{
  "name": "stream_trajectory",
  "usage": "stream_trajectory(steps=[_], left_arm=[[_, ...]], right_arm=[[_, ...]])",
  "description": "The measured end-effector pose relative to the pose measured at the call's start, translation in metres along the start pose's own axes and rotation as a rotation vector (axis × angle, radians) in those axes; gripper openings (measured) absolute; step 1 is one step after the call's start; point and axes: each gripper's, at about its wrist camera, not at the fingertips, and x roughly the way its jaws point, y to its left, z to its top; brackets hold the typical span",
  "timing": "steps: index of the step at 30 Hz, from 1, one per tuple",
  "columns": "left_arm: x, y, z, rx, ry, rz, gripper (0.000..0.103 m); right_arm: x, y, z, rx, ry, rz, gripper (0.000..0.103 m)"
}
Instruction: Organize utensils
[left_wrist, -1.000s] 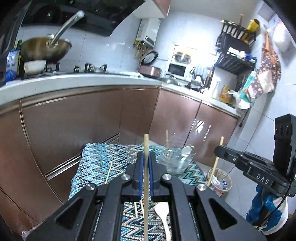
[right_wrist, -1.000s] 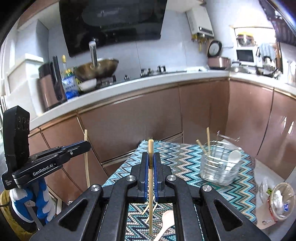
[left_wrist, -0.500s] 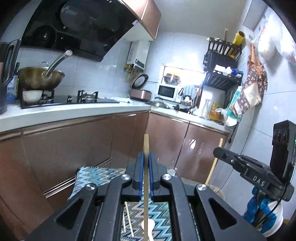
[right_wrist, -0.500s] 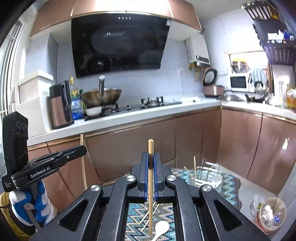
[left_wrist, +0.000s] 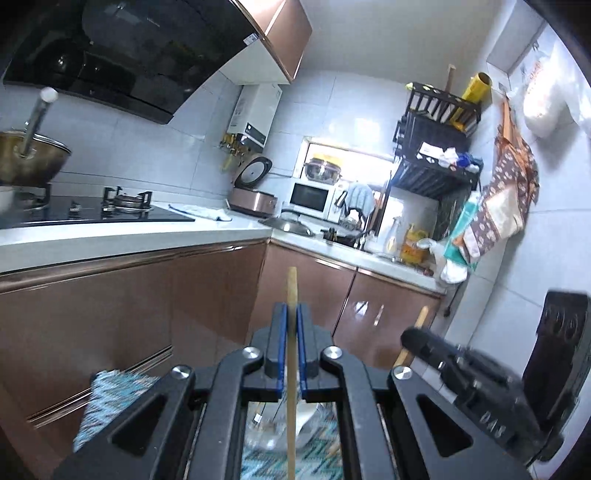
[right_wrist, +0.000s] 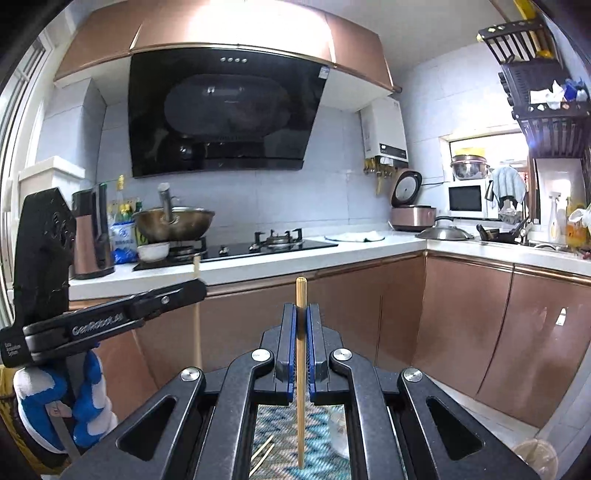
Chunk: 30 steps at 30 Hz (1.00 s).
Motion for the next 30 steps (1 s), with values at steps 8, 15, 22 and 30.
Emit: stream_trajectory(steps=[8, 15, 22, 30], left_arm=[[0.099, 0.018, -0.018, -0.067, -0.081, 0.048, 0.005], [0.158, 0.03, -0.056, -0.043, -0.086, 0.079, 0.005], [0.196, 0.038, -0.101, -0.047, -0.068, 0.098, 0.005], [0.178, 0.044, -0.106, -0.041, -0.071, 0.1, 0.025]], right_arm=[[0.077, -0.049, -0.025, 0.028, -0.042, -0.051, 0.005], [0.134, -0.079, -0.066, 0.046, 0.018, -0.08, 0.005], [0.153, -0.087, -0.1, 0.038, 0.064, -0.112, 0.005], [0.137, -0.082, -0.105, 0.041, 0.054, -0.157, 0.026]])
